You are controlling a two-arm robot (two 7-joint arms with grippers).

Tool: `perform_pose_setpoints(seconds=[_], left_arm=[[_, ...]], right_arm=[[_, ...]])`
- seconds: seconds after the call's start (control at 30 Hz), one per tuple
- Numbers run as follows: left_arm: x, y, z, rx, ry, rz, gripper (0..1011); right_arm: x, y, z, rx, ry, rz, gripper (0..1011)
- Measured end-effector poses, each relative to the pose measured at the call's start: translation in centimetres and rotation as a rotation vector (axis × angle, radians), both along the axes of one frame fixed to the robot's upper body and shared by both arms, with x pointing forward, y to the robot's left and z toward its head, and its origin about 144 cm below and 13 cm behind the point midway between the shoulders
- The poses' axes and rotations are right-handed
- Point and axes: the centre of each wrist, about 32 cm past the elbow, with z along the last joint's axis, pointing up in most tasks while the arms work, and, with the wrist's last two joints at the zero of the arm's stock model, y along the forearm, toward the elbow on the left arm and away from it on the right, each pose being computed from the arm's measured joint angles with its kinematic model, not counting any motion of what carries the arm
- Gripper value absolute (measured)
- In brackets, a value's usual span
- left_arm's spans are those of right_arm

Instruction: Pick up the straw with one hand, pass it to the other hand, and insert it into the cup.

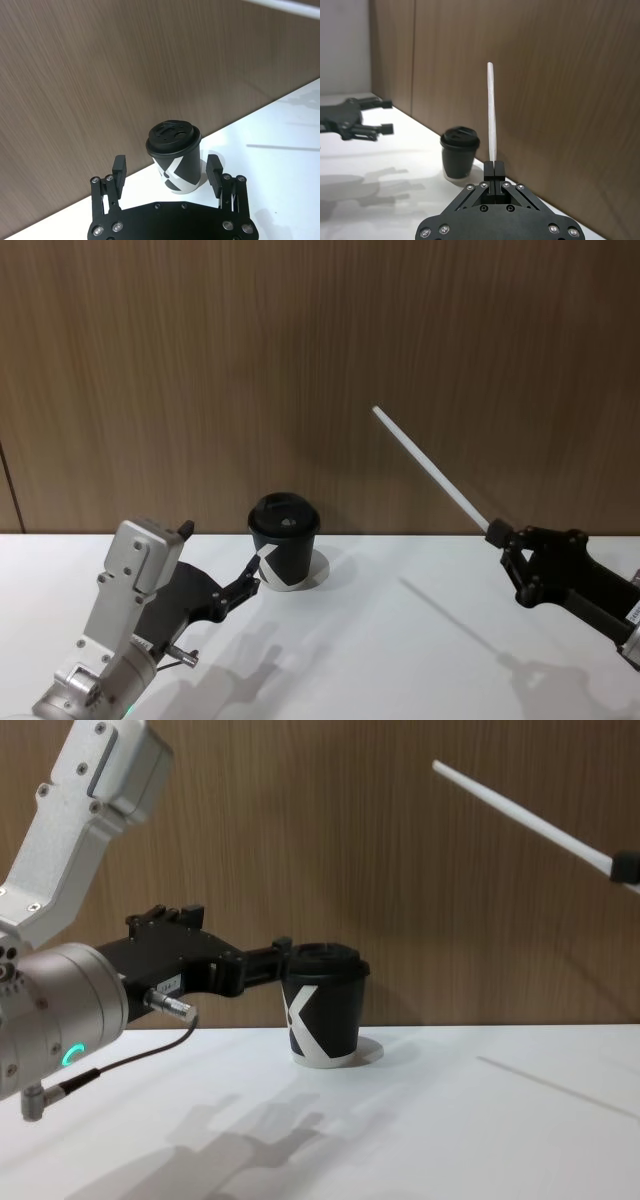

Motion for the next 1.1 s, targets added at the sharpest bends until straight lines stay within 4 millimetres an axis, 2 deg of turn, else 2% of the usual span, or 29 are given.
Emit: perform_pose_setpoints(seconds=[1.1], left_arm=[[0.0, 0.0, 0.0, 0.000, 0.000, 0.000, 999]], right_arm=[[-0.1, 2.5, 0.8, 0.143, -0.061, 0.316, 5]])
